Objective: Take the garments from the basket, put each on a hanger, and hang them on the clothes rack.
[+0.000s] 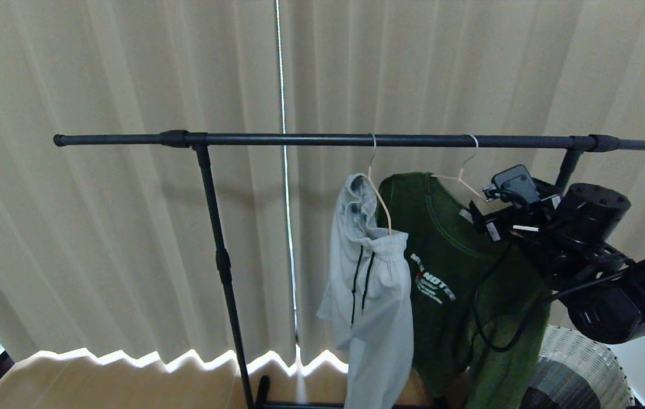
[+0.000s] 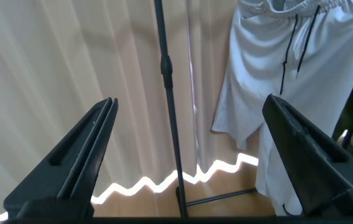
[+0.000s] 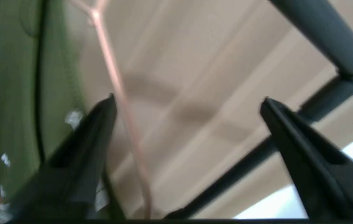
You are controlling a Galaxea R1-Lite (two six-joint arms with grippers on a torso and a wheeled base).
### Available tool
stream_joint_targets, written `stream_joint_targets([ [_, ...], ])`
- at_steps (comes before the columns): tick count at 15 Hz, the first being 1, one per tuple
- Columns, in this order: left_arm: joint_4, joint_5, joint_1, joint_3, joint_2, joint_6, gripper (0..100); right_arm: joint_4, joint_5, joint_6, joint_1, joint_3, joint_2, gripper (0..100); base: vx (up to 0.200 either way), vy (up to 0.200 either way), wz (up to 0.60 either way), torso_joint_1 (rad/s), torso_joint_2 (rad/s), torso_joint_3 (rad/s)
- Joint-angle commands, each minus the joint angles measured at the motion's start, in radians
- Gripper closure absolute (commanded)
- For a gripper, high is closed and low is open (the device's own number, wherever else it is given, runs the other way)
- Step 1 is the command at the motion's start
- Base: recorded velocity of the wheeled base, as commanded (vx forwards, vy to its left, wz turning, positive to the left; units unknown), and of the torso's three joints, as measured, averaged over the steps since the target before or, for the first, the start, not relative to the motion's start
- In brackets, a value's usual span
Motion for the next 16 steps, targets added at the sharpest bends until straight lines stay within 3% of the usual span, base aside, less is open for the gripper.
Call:
stream_joint_targets([
  [1,-0.001,0.0,0.0,0.0,0.001,0.0,0,-0.024,0.002,0.008,0.004,0.015,0.015,0,0.0,0.0,0.0,0.0,0.0,0.0],
  [4,-0.001,0.0,0.0,0.0,0.001,0.0,0,-0.058,0.006,0.028,0.013,0.028,0.006,0,0.0,0.0,0.0,0.0,0.0,0.0],
  [11,-0.001,0.0,0.0,0.0,0.001,0.0,0,-0.176,0.144,0.028,0.027,0.176,-0.058,0,0.0,0.0,0.0,0.0,0.0,0.0],
  [13,-0.001,0.0,0.0,0.0,0.001,0.0,0,-0.242,0.189,0.029,0.027,0.284,-0.14,0,0.0,0.0,0.0,0.0,0.0,0.0],
  [16,-0.001,0.0,0.0,0.0,0.001,0.0,0,-0.274,0.242,0.079,0.027,0.365,-0.222,0,0.0,0.0,0.0,0.0,0.0,0.0],
])
